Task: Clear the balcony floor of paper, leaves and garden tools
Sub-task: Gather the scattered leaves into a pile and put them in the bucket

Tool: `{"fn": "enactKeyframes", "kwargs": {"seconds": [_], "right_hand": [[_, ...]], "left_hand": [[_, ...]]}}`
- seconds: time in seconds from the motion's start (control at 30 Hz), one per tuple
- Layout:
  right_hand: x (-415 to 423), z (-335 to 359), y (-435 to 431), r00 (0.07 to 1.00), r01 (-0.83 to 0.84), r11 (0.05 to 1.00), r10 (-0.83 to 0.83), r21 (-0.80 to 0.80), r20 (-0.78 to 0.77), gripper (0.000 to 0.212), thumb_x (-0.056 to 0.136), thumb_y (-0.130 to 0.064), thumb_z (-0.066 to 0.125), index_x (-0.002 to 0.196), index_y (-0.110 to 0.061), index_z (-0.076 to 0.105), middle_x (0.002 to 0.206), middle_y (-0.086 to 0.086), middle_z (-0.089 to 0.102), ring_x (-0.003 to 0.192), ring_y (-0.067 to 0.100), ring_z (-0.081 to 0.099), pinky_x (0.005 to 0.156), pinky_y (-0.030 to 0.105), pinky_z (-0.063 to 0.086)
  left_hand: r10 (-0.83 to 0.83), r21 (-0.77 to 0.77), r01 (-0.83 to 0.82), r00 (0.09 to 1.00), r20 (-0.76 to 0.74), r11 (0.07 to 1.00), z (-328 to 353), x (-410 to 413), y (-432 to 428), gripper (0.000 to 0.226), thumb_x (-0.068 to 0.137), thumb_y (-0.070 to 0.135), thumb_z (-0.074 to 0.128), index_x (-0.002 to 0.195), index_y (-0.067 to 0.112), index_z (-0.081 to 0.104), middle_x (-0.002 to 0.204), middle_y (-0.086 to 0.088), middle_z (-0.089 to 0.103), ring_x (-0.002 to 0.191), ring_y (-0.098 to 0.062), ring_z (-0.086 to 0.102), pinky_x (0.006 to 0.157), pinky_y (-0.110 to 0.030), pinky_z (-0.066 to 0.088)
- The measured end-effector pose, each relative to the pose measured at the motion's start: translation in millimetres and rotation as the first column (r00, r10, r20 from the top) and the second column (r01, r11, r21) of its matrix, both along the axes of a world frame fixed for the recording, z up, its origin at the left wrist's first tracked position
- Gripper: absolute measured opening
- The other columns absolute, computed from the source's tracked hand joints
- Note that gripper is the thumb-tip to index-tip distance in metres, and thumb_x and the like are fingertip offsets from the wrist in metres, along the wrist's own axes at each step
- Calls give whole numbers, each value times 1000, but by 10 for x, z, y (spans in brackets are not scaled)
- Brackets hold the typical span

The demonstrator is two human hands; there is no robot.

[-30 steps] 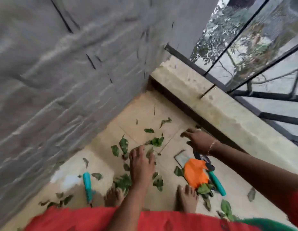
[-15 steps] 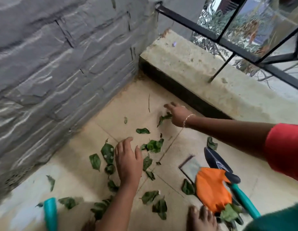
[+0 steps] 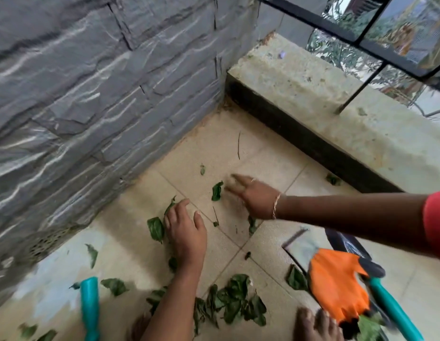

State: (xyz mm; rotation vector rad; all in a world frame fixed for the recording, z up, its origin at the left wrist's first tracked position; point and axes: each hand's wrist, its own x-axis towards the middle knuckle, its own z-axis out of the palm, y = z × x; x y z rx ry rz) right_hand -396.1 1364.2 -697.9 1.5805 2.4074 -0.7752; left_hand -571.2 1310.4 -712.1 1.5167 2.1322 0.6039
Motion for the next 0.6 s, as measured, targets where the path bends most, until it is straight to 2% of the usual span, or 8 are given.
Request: {"fn": "enactKeyframes", "kwargs": {"seconds": [0.1,0.17,0.23,0.3,0.33,0.4,0.47,0.6], "right_hand": [[-44,-37,-131,984,101,992,-88,-74,157,90,81,-1,59,148,-26,5,155,15,-11,142,37,3,107,47,36],[-171,28,-515,992,-92,974,109,-207,72,82,85,-3,54,148,-24,7,155,14,-11,143,35,-3,109,49,31],[-278,126,-819,924,-382,876,353,-293,-148,69,92,-13,50,149,-20,11,156,14,-2,144,30,3,112,46,26],[-290,180,-703,857,-507,841,467,-190,-220,60,93,-14,48,147,-15,21,155,15,11,143,27,12,111,42,28],[-275,193,-511,890,-437,891,408,-122,-201,57,92,-10,47,145,-13,26,154,14,17,142,26,17,109,40,31],[-168,183,17,988,-125,992,121,-35,-93,58,91,-6,46,145,-15,27,154,11,16,138,26,25,103,34,36],[-24,187,515,990,141,990,-141,14,27,68,89,-3,47,147,-22,19,156,13,5,136,30,30,97,32,42],[60,83,962,963,217,976,-217,17,160,76,86,-1,45,149,-25,11,155,18,-3,137,36,26,97,35,43]], "left_hand": [[-22,-51,21,999,-29,999,-15,-27,20,38,87,12,60,124,6,54,128,-18,51,120,-32,43,96,-40,36],[-37,-56,33,997,-66,998,25,-33,52,41,87,13,60,127,7,52,131,-17,50,124,-32,40,99,-40,34],[-18,-48,13,994,-108,999,54,-61,77,42,87,14,61,128,7,53,132,-16,50,125,-32,40,99,-41,32],[29,-39,-35,991,-134,999,40,-116,67,42,85,13,62,126,8,54,131,-16,51,125,-32,41,100,-46,33],[47,-42,-53,989,-138,998,23,-147,48,42,84,13,62,126,8,54,130,-16,51,126,-32,40,100,-48,34],[69,-56,-78,988,-141,995,-2,-204,-5,43,84,12,63,125,7,54,132,-16,49,128,-31,38,101,-48,33],[71,-70,-81,988,-138,994,-4,-247,-48,43,85,12,62,127,8,53,136,-15,46,130,-31,36,104,-46,31],[46,-73,-54,993,-108,996,-14,-337,-102,44,86,12,60,128,9,50,139,-12,43,130,-28,34,108,-44,32]]}}
